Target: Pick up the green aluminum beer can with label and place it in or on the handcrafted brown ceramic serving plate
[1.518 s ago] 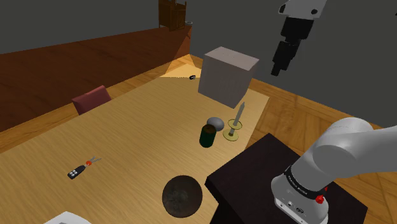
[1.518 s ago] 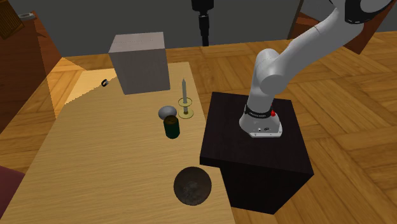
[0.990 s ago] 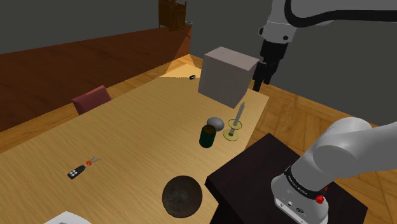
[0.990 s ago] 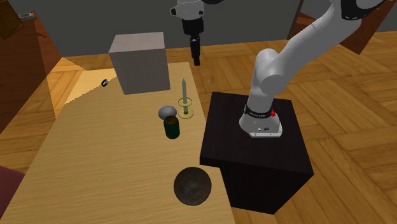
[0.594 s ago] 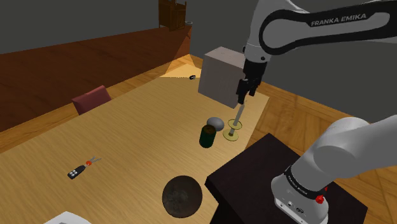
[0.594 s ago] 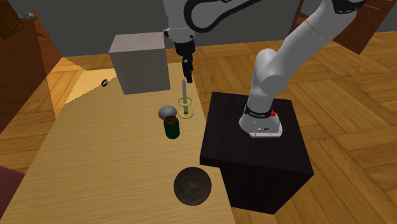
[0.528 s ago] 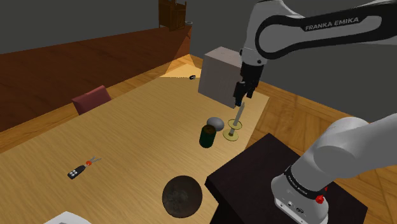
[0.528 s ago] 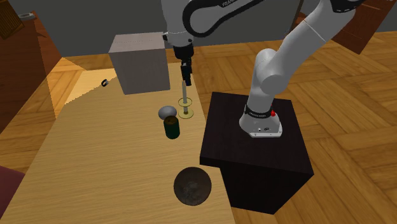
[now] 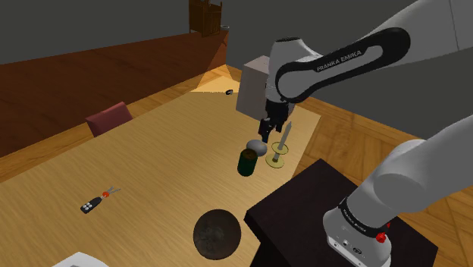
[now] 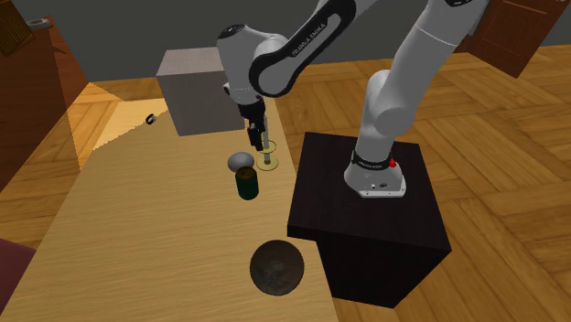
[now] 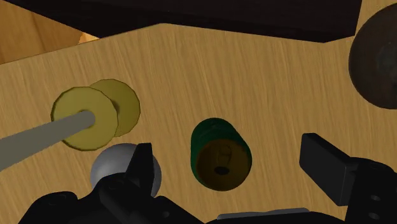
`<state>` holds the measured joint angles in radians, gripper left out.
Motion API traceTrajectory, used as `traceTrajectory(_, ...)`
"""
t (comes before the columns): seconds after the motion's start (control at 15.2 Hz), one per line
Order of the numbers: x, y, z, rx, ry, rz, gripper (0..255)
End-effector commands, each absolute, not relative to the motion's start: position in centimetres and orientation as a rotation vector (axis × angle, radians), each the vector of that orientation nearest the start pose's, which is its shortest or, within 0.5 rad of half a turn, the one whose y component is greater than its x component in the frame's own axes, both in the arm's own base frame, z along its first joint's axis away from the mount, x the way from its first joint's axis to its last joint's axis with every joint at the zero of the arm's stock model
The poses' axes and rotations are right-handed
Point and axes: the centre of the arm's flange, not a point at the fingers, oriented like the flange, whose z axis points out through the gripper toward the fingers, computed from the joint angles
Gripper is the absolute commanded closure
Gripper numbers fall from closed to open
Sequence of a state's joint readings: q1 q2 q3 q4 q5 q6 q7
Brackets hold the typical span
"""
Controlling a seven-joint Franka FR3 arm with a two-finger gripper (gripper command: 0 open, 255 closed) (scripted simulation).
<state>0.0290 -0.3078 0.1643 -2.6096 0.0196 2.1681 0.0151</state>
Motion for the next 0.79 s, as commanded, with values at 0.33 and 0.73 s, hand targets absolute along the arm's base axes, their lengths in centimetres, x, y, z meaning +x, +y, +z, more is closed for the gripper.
traceTrajectory(0.33,42.3,9.6,25.6,-3.198,-0.243,0.225,0)
traceTrajectory(0.73,43.6,10.3,20.6,-3.209,-0.241,0.233,0)
